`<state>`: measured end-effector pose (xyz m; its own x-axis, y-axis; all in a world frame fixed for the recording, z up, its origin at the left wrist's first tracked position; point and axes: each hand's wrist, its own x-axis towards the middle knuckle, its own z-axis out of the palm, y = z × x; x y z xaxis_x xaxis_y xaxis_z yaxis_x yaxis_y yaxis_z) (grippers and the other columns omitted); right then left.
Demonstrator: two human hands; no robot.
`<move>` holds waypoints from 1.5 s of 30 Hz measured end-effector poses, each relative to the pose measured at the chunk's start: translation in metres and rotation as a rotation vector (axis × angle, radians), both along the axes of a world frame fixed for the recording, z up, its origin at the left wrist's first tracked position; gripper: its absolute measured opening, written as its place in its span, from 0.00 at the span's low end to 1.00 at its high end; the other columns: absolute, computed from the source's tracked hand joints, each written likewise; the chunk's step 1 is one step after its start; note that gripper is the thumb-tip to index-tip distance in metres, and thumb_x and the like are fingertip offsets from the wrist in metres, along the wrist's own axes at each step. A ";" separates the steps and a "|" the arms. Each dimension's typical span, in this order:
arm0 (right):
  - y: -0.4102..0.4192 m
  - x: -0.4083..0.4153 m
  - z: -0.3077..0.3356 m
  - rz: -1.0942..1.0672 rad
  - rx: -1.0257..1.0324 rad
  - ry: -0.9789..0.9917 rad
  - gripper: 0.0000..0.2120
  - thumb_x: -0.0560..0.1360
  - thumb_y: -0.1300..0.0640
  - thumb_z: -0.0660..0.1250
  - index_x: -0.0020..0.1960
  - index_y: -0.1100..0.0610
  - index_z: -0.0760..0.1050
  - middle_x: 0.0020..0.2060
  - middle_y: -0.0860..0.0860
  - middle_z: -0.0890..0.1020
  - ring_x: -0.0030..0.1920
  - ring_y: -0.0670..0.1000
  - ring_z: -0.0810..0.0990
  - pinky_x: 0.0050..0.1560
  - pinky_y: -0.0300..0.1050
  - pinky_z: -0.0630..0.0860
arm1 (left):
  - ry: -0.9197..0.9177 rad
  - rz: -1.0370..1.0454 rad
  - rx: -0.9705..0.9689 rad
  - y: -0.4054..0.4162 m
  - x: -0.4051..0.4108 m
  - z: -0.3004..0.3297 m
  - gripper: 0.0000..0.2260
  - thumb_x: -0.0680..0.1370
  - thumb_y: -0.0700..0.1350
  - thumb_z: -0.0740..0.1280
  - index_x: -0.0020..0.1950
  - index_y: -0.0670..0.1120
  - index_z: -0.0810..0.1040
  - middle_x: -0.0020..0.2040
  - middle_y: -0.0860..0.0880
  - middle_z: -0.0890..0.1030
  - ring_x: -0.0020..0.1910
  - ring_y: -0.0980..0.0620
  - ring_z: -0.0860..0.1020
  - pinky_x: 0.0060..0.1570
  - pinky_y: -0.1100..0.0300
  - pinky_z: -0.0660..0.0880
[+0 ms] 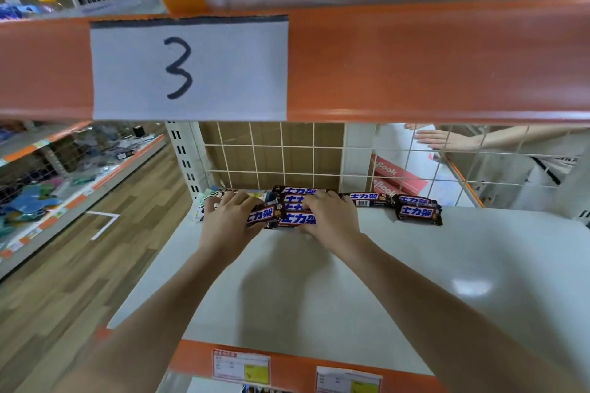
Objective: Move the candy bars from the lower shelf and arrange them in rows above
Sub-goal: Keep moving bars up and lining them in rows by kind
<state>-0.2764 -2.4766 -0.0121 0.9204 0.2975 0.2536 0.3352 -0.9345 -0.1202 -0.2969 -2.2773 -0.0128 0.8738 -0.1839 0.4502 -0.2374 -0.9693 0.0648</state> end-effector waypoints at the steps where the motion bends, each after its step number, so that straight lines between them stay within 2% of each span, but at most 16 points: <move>1: 0.000 -0.001 0.000 0.001 -0.003 -0.004 0.20 0.74 0.44 0.67 0.62 0.52 0.71 0.58 0.49 0.76 0.60 0.51 0.72 0.60 0.49 0.66 | 0.002 0.000 0.003 0.000 -0.001 0.000 0.17 0.74 0.55 0.67 0.61 0.52 0.76 0.57 0.52 0.78 0.59 0.48 0.72 0.59 0.49 0.61; 11: -0.029 -0.014 0.011 -0.047 -0.006 -0.050 0.21 0.74 0.45 0.66 0.64 0.52 0.70 0.59 0.49 0.73 0.60 0.50 0.71 0.59 0.49 0.66 | 0.008 -0.016 0.017 -0.012 -0.004 0.006 0.18 0.73 0.54 0.68 0.61 0.51 0.77 0.57 0.50 0.78 0.59 0.47 0.72 0.59 0.47 0.62; 14: -0.053 -0.021 0.012 -0.112 -0.017 -0.043 0.20 0.76 0.45 0.64 0.65 0.51 0.70 0.62 0.49 0.72 0.64 0.51 0.70 0.63 0.49 0.65 | 0.012 -0.038 0.005 -0.030 0.000 0.012 0.19 0.74 0.55 0.67 0.63 0.52 0.75 0.59 0.51 0.77 0.60 0.48 0.71 0.61 0.48 0.60; 18: -0.092 -0.031 0.012 -0.235 -0.052 -0.007 0.18 0.77 0.48 0.63 0.65 0.50 0.70 0.64 0.48 0.71 0.66 0.51 0.68 0.62 0.50 0.65 | -0.003 -0.118 -0.012 -0.064 0.007 0.020 0.18 0.73 0.54 0.69 0.62 0.51 0.77 0.56 0.50 0.78 0.59 0.47 0.73 0.56 0.49 0.62; 21: -0.123 -0.041 0.010 -0.323 -0.046 0.012 0.15 0.76 0.50 0.63 0.62 0.51 0.72 0.62 0.48 0.72 0.65 0.51 0.69 0.60 0.48 0.65 | 0.003 -0.161 0.002 -0.094 0.011 0.024 0.18 0.75 0.54 0.67 0.63 0.52 0.75 0.58 0.52 0.77 0.61 0.48 0.71 0.56 0.50 0.60; 25: -0.158 -0.054 0.006 -0.419 -0.070 0.035 0.15 0.77 0.50 0.62 0.63 0.51 0.71 0.62 0.48 0.72 0.63 0.52 0.70 0.57 0.48 0.66 | 0.022 -0.190 -0.004 -0.133 0.019 0.025 0.17 0.76 0.56 0.63 0.64 0.56 0.72 0.60 0.54 0.75 0.62 0.52 0.69 0.58 0.52 0.57; 29: -0.184 -0.065 0.002 -0.486 -0.054 0.035 0.14 0.77 0.51 0.61 0.62 0.50 0.71 0.61 0.48 0.72 0.63 0.51 0.70 0.57 0.48 0.66 | 0.064 -0.217 -0.016 -0.161 0.029 0.021 0.15 0.76 0.56 0.63 0.62 0.56 0.72 0.57 0.55 0.75 0.60 0.53 0.69 0.59 0.52 0.59; 34: -0.204 -0.071 -0.002 -0.532 -0.032 0.038 0.14 0.77 0.53 0.60 0.62 0.50 0.71 0.61 0.48 0.72 0.63 0.51 0.70 0.57 0.47 0.66 | 0.084 -0.242 -0.024 -0.178 0.045 0.009 0.15 0.76 0.56 0.64 0.61 0.56 0.73 0.56 0.55 0.76 0.58 0.52 0.70 0.54 0.52 0.60; 39: -0.212 -0.066 -0.005 -0.555 -0.037 0.026 0.14 0.78 0.52 0.60 0.62 0.50 0.71 0.61 0.48 0.73 0.62 0.50 0.71 0.57 0.47 0.67 | 0.103 -0.243 -0.004 -0.183 0.061 0.000 0.17 0.75 0.57 0.64 0.62 0.55 0.73 0.58 0.55 0.76 0.59 0.52 0.70 0.56 0.50 0.64; 45: -0.201 -0.053 -0.007 -0.525 -0.024 0.027 0.13 0.78 0.51 0.60 0.62 0.49 0.71 0.61 0.48 0.72 0.62 0.50 0.70 0.58 0.47 0.67 | 0.112 -0.243 0.016 -0.183 0.069 -0.006 0.15 0.75 0.58 0.65 0.59 0.56 0.74 0.56 0.56 0.76 0.59 0.53 0.70 0.57 0.50 0.61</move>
